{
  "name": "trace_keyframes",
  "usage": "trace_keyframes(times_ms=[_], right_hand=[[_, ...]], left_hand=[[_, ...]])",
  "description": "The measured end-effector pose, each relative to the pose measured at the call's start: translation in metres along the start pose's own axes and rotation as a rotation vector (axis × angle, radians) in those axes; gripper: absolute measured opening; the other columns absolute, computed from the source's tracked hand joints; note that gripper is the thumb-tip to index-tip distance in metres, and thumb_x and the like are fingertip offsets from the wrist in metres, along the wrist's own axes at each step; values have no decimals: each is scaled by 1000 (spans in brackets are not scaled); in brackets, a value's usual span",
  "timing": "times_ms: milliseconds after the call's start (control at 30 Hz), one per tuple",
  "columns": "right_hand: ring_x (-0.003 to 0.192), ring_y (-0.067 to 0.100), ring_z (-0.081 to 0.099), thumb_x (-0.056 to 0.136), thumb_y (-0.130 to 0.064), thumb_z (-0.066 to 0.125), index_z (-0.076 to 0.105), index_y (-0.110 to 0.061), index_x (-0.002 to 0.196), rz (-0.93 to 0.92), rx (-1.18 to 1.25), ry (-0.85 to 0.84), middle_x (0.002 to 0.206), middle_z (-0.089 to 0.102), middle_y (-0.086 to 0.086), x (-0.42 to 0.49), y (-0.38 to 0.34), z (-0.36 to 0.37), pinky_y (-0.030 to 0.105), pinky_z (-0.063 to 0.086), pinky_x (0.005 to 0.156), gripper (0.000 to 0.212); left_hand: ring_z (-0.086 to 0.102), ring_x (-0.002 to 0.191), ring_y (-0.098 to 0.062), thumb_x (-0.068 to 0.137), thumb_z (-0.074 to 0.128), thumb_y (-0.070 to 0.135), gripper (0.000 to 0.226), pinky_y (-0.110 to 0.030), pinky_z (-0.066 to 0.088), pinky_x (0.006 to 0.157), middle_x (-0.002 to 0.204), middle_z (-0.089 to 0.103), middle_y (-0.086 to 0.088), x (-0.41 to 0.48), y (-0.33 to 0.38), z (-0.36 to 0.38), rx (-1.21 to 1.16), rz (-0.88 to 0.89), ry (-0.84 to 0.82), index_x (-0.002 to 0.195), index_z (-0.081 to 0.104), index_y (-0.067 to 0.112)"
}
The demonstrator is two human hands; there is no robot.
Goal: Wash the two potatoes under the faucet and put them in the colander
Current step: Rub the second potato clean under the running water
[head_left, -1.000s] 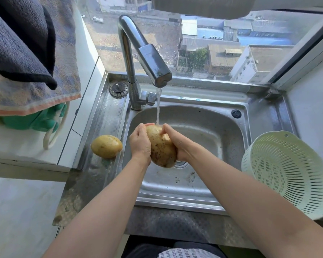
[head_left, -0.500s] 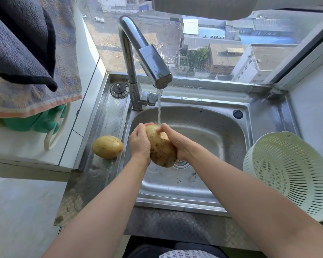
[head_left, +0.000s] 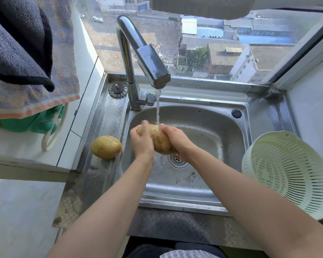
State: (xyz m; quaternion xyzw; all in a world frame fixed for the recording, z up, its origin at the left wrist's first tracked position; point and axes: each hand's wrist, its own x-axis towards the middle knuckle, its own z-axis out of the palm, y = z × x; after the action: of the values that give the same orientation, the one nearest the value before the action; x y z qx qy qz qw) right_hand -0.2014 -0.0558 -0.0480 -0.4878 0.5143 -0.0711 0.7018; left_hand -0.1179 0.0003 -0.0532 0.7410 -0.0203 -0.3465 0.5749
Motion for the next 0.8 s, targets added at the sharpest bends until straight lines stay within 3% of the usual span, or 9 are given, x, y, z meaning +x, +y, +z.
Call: trace_keyframes(times_ms=[100, 200, 267, 400, 533, 600, 667, 733, 800], right_hand=[[78, 27, 72, 91, -49, 52, 66, -9, 112, 66, 80, 51, 100, 72, 15, 3, -4, -6, 34, 60, 58, 47], [47, 25, 63, 95, -45, 47, 65, -6, 94, 15, -10, 28, 72, 68, 17, -3, -1, -4, 25, 47, 40, 43], [42, 25, 59, 95, -44, 46, 63, -5, 88, 5, 1, 46, 65, 64, 16, -4, -3, 1, 23, 43, 37, 43], [47, 27, 59, 95, -41, 46, 62, -5, 79, 33, 88, 151, 65, 62, 15, 3, -14, 1, 26, 46, 44, 43], [40, 26, 57, 95, -40, 44, 60, -5, 80, 49, 5, 108, 61, 61, 16, 1, -8, 8, 20, 41, 35, 42], [41, 27, 58, 95, -41, 44, 60, -4, 79, 52, 32, 138, 61, 61, 16, 2, -10, 7, 19, 40, 35, 43], [46, 30, 61, 93, -44, 46, 64, -1, 82, 34, 20, 167, 64, 64, 17, 8, -13, 2, 21, 42, 38, 47], [50, 32, 64, 91, -47, 48, 67, 0, 90, 39, -31, 152, 69, 67, 19, 9, -10, -3, 26, 47, 41, 50], [50, 32, 64, 92, -46, 48, 66, 0, 93, 49, -54, 114, 70, 68, 20, 7, -6, -4, 29, 50, 43, 49]], left_hand=[[50, 111, -13, 86, 69, 41, 57, -25, 41, 96, 129, 45, -1, -6, -11, 2, 300, 259, -84, 135, 49, 20], [61, 96, -21, 83, 68, 32, 8, -33, 55, 82, 96, 63, -2, 19, 10, 5, 236, -2, -49, 87, 67, 25], [62, 87, -25, 83, 63, 26, 13, -33, 56, 72, 78, 62, -2, 20, 20, 7, 179, -89, 3, 71, 64, 21], [56, 104, -20, 80, 57, 49, 34, -33, 46, 97, 117, 54, -5, 7, -2, 5, 386, 330, -154, 108, 62, 30], [63, 83, -25, 83, 63, 27, 10, -31, 53, 67, 85, 64, -5, 33, 12, 6, 164, -87, -50, 87, 68, 19], [62, 91, -24, 87, 62, 28, 17, -31, 52, 75, 95, 62, -5, 26, 9, 11, 239, 56, 1, 98, 67, 17], [58, 102, -20, 87, 62, 39, 31, -32, 49, 91, 114, 55, -4, 11, -2, 11, 300, 227, -109, 112, 61, 19], [63, 102, -24, 80, 66, 39, 31, -38, 53, 92, 109, 63, -6, 21, 3, 11, 253, 68, -101, 102, 65, 18], [67, 94, -29, 75, 69, 29, 15, -43, 58, 85, 94, 68, -9, 35, 18, 7, 100, -271, -75, 81, 68, 15]])
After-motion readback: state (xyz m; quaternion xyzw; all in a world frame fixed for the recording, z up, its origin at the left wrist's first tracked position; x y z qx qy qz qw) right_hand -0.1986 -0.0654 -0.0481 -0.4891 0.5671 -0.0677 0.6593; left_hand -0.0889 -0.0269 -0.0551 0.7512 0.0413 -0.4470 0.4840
